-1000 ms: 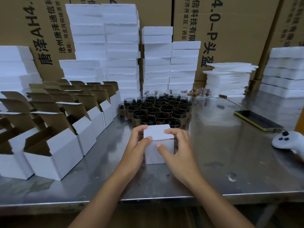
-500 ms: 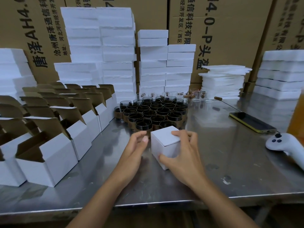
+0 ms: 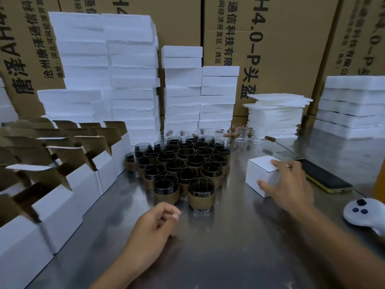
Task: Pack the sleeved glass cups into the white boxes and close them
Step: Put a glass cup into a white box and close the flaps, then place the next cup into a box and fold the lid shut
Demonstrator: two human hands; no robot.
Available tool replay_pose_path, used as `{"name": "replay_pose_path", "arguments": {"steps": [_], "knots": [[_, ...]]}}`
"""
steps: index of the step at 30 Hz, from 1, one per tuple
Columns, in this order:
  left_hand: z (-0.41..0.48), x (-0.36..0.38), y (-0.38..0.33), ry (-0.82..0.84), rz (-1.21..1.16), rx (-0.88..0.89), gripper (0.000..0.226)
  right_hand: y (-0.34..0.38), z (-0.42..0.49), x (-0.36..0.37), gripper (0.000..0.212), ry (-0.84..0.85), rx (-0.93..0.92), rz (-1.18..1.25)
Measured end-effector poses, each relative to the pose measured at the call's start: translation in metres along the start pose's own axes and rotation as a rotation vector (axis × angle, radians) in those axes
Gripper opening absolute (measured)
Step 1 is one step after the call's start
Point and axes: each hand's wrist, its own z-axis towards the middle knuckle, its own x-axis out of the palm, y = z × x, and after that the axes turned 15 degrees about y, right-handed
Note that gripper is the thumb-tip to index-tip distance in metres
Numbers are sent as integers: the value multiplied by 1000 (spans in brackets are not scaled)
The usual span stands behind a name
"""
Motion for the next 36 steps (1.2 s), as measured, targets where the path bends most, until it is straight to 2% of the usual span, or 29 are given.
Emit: {"name": "replay_pose_path", "arguments": {"steps": [12, 17, 23, 27, 32, 34, 36], "knots": [[32, -6, 2, -103, -172, -34, 22, -13, 138, 22, 67, -30, 132, -121], [33, -8, 3, -123, -212, -40, 28, -16, 161, 20, 67, 27, 161, -104], [33, -6, 1, -97, -197, -60, 21, -18, 162, 16, 72, 162, 102, -82], [32, -6, -2, -68, -167, -72, 20, 3, 140, 4, 77, 183, -29, -12], [27, -7, -2, -55, -102, -50, 22, 52, 56, -6, 34, 83, -437, 270], [24, -7, -3, -66, -85, -32, 23, 67, 10, 1, 20, 117, -506, 459], [19, -8, -4, -71, -74, -7, 25, 80, -31, 15, 20, 163, -511, 649]]}}
